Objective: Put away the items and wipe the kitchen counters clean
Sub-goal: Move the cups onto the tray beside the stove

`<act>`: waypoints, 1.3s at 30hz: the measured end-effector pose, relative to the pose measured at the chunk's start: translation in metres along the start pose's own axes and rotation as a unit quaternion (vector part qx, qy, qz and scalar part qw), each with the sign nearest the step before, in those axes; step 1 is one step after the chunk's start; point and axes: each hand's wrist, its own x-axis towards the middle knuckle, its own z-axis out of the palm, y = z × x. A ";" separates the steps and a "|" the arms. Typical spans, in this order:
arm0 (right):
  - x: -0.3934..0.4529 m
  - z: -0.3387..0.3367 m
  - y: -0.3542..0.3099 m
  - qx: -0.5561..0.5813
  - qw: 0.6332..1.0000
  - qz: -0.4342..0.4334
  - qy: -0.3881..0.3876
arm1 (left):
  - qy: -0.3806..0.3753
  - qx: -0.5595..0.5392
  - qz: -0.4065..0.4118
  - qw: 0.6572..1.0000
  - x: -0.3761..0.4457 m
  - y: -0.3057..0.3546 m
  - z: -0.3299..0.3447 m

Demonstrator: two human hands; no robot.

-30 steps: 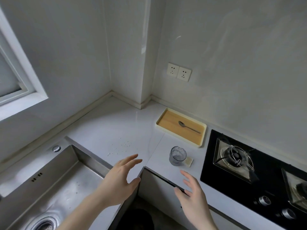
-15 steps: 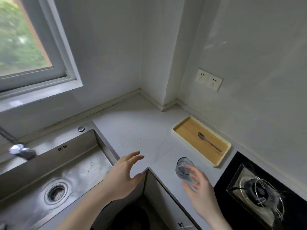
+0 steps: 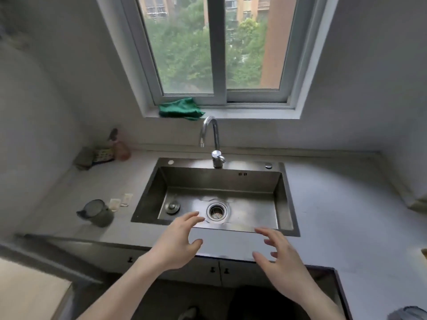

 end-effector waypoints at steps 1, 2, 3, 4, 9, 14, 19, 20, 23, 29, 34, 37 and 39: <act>0.007 0.013 -0.011 -0.007 1.000 -0.013 -0.015 | 0.015 -0.003 -0.015 1.000 -0.006 -0.014 -0.008; 0.014 0.029 -0.023 -0.012 0.999 -0.024 -0.031 | 0.029 -0.012 -0.035 0.999 -0.013 -0.031 -0.018; 0.020 0.041 -0.031 -0.017 0.999 -0.034 -0.038 | 0.041 -0.020 -0.050 0.998 -0.017 -0.046 -0.027; 0.027 0.054 -0.041 -0.018 0.998 -0.042 -0.046 | 0.054 -0.021 -0.063 0.996 -0.020 -0.063 -0.037; 0.063 0.130 -0.081 -0.015 0.996 -0.058 -0.071 | 0.084 0.007 -0.134 0.987 -0.026 -0.170 -0.081; 0.103 0.221 -0.117 0.000 0.998 -0.034 -0.058 | 0.101 0.023 -0.202 0.974 -0.007 -0.306 -0.125; 0.117 0.290 -0.145 0.007 0.998 0.002 -0.055 | 0.065 0.046 -0.257 0.963 0.012 -0.413 -0.141; 0.117 0.298 -0.150 0.005 0.998 0.010 -0.054 | 0.059 0.045 -0.255 0.964 0.015 -0.428 -0.140; 0.112 0.314 -0.159 0.002 0.999 0.030 -0.030 | 0.040 0.045 -0.226 0.972 0.032 -0.457 -0.139; 0.080 0.317 -0.152 0.012 0.995 0.092 0.037 | 0.042 0.005 -0.223 0.974 0.047 -0.469 -0.128; 0.057 0.310 -0.138 0.054 0.985 0.125 0.102 | 0.054 0.021 -0.215 0.975 0.047 -0.464 -0.129; 0.037 0.309 -0.131 0.078 0.979 0.139 0.125 | 0.036 0.045 -0.215 0.975 0.046 -0.451 -0.136; 0.022 0.304 -0.128 0.081 0.978 0.140 0.132 | 0.048 0.049 -0.201 0.977 0.039 -0.431 -0.137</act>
